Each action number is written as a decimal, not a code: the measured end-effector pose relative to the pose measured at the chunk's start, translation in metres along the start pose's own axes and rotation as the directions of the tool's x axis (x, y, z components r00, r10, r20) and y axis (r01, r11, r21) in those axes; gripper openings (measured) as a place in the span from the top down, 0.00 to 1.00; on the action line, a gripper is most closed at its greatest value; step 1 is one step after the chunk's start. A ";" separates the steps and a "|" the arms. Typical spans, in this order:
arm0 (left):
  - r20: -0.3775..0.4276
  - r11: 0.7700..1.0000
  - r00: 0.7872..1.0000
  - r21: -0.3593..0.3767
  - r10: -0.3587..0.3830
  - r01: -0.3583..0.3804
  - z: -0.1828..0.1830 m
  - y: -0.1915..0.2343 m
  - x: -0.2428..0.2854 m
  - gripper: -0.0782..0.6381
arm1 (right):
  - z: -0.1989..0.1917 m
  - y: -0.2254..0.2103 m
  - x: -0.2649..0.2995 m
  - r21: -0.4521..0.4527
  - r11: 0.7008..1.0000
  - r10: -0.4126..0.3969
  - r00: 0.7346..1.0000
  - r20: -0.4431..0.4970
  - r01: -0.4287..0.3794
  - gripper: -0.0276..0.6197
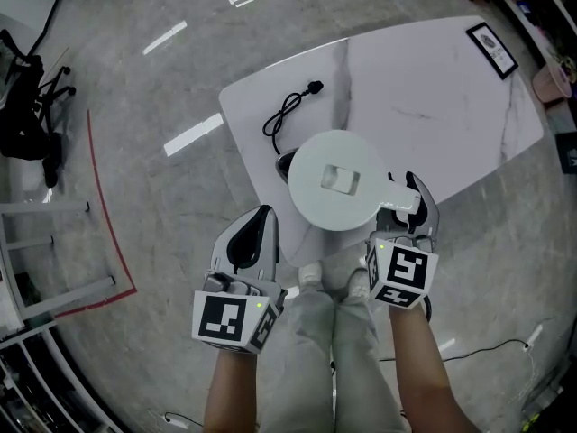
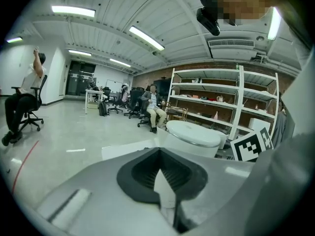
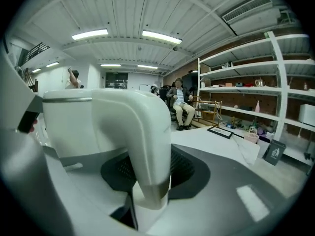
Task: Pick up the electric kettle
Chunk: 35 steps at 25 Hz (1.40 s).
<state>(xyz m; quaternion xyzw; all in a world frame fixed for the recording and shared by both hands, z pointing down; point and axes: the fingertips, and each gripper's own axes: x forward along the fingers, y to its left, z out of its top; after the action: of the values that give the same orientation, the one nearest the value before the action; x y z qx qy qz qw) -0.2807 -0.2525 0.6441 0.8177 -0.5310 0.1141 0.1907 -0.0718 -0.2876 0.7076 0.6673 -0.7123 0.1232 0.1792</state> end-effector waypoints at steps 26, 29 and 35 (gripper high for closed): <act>-0.013 0.997 0.998 -0.034 0.067 -0.067 0.009 0.015 0.055 0.88 | 0.041 -0.007 0.013 0.041 0.994 0.096 0.994 0.056 -0.098 0.70; -0.005 0.996 0.997 -0.029 0.079 -0.080 0.022 0.011 0.049 0.88 | 0.055 -0.008 0.003 0.052 0.993 0.104 0.993 0.049 -0.106 0.69; 0.050 0.995 0.994 -0.027 0.100 -0.099 0.067 0.001 0.030 0.89 | 0.097 -0.010 -0.017 0.081 0.989 0.121 0.991 0.062 -0.126 0.69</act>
<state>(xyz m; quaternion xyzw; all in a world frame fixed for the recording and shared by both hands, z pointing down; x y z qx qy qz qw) -0.2704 -0.3068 0.5953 0.7905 -0.5772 0.0959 0.1808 -0.0697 -0.3129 0.6121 0.6323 -0.7511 0.1452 0.1224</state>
